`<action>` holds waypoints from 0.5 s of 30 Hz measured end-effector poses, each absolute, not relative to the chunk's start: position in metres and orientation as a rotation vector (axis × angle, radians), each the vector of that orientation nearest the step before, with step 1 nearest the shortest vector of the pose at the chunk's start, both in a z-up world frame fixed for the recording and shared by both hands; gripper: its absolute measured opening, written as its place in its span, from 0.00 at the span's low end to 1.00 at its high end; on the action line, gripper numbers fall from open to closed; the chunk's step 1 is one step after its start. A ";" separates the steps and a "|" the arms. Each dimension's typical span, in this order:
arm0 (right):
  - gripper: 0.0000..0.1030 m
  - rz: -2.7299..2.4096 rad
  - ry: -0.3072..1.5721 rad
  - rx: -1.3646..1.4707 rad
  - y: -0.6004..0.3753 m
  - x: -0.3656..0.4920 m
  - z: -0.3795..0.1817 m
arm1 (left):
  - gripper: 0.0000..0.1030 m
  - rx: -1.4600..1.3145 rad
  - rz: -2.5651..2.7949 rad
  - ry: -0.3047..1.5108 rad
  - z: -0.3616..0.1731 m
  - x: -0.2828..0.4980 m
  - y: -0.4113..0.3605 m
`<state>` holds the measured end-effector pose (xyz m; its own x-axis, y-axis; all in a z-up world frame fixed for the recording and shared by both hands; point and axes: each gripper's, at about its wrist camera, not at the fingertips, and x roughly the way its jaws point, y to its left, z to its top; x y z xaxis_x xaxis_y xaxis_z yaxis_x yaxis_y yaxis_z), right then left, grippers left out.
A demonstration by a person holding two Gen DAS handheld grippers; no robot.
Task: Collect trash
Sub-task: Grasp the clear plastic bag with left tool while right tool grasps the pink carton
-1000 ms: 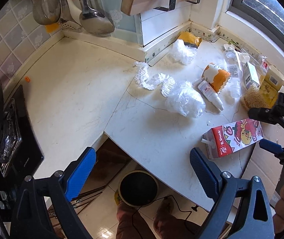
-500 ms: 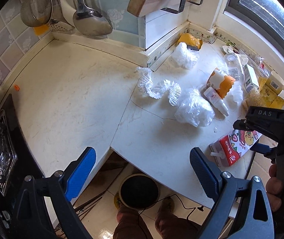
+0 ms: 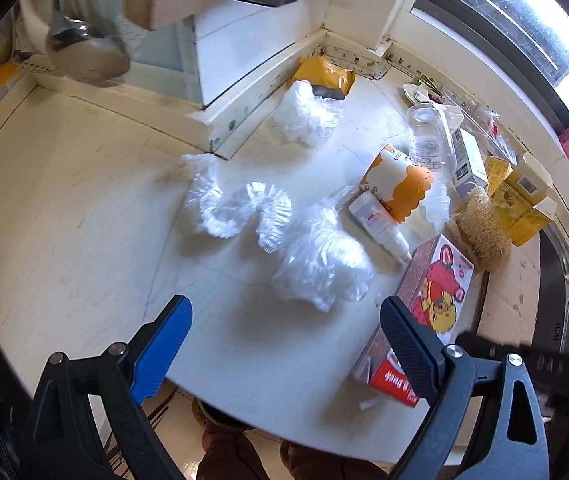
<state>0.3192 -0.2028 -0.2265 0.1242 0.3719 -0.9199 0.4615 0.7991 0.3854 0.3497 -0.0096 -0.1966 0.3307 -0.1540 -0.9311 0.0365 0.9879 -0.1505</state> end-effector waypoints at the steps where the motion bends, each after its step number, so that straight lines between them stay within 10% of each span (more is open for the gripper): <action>1: 0.04 -0.071 1.485 0.697 -0.203 0.317 -0.225 | 0.92 -0.111 -0.126 1.232 -0.199 0.353 -0.011; 5: 0.46 -0.060 1.438 0.657 -0.194 0.308 -0.214 | 0.92 -0.129 -0.119 1.271 -0.214 0.372 -0.017; 12: 0.49 -0.030 1.416 0.656 -0.192 0.313 -0.211 | 0.91 -0.102 -0.065 1.304 -0.237 0.391 -0.030; 15: 0.49 -0.031 1.422 0.660 -0.190 0.314 -0.213 | 0.62 -0.137 -0.086 1.306 -0.240 0.394 -0.030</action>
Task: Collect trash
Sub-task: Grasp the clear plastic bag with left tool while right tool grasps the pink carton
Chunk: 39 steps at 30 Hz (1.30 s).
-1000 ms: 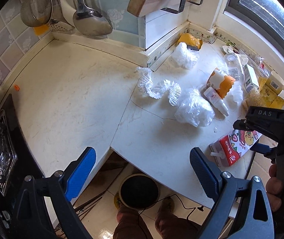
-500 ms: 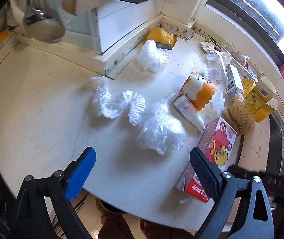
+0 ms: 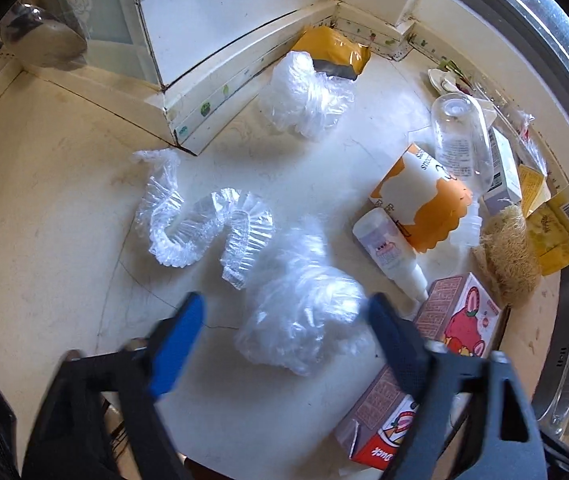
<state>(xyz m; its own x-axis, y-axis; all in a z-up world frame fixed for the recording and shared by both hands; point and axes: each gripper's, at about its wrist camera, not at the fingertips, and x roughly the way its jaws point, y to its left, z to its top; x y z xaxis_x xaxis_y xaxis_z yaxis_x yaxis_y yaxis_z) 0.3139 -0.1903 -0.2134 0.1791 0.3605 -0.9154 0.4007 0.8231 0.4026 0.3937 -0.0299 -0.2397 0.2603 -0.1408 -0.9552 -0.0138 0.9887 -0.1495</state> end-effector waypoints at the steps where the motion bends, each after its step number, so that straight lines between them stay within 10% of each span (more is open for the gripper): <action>1: 0.49 -0.033 1.426 0.659 -0.189 0.314 -0.215 | 0.46 -0.143 -0.103 1.316 -0.242 0.394 -0.031; 10: 0.65 -0.058 1.426 0.592 -0.166 0.330 -0.228 | 0.23 -0.080 -0.145 1.224 -0.221 0.367 -0.028; 39: 0.54 0.144 1.363 0.410 -0.151 0.271 -0.175 | 0.18 -0.033 -0.084 1.030 -0.131 0.209 0.013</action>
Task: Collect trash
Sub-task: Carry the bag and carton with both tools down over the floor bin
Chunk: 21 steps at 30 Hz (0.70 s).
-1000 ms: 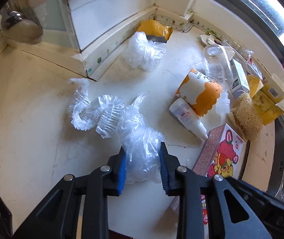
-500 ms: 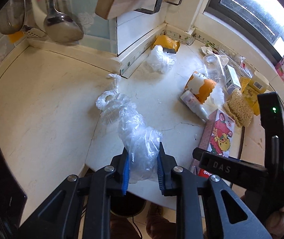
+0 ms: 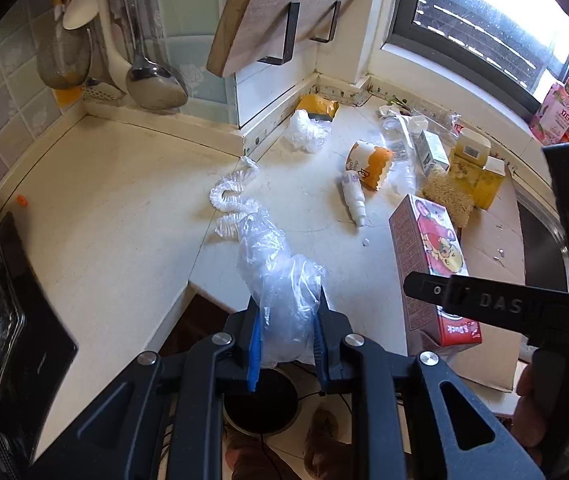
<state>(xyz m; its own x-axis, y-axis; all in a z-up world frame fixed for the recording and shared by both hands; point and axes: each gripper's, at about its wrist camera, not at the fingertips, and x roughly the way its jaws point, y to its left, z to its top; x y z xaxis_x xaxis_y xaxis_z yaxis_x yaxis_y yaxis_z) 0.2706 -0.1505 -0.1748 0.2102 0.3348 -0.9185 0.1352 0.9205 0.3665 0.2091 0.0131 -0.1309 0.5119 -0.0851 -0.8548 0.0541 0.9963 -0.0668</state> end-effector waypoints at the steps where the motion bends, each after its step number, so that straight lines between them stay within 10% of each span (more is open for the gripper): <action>1: 0.54 0.180 1.349 0.400 -0.150 0.264 -0.168 | 0.18 -0.038 -0.079 1.026 -0.129 0.202 0.013; 21: 0.54 0.470 1.450 0.274 -0.086 0.155 -0.183 | 0.18 -0.055 -0.013 1.143 -0.171 0.083 0.044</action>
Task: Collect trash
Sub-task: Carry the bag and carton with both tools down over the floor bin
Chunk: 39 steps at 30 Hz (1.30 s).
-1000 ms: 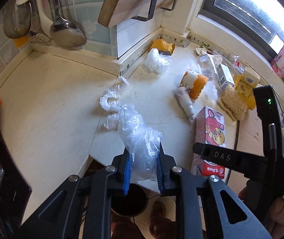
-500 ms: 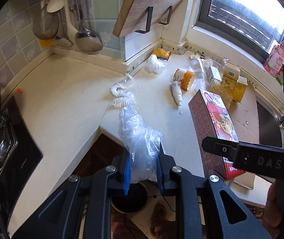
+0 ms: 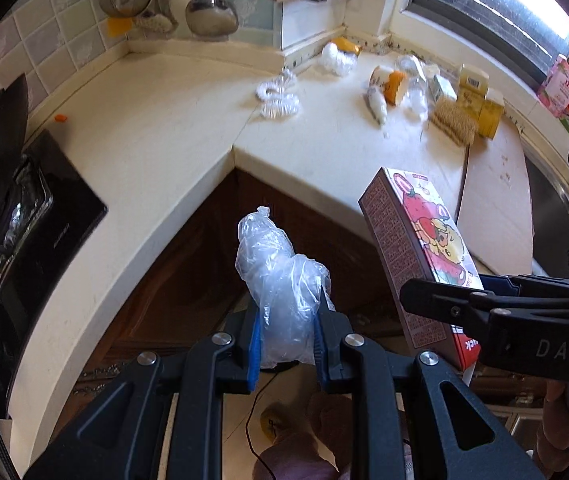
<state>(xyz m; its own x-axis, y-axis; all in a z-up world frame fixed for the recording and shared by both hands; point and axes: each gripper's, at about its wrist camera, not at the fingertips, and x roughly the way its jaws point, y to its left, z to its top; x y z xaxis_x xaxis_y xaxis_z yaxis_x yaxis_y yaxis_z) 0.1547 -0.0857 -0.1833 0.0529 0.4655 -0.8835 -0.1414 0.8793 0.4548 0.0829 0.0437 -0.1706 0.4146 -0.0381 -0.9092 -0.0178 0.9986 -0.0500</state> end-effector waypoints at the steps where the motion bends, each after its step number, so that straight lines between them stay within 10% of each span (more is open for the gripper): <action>1: 0.54 0.455 1.469 0.276 -0.082 0.149 -0.193 | 0.18 -0.058 -0.019 1.151 -0.176 0.079 0.046; 22: 0.55 0.232 1.940 0.319 -0.031 0.073 -0.510 | 0.19 -0.081 -0.050 1.539 -0.488 0.059 0.101; 39: 0.55 0.378 1.819 0.314 -0.021 0.070 -0.359 | 0.19 -0.062 -0.097 1.390 -0.339 0.043 0.103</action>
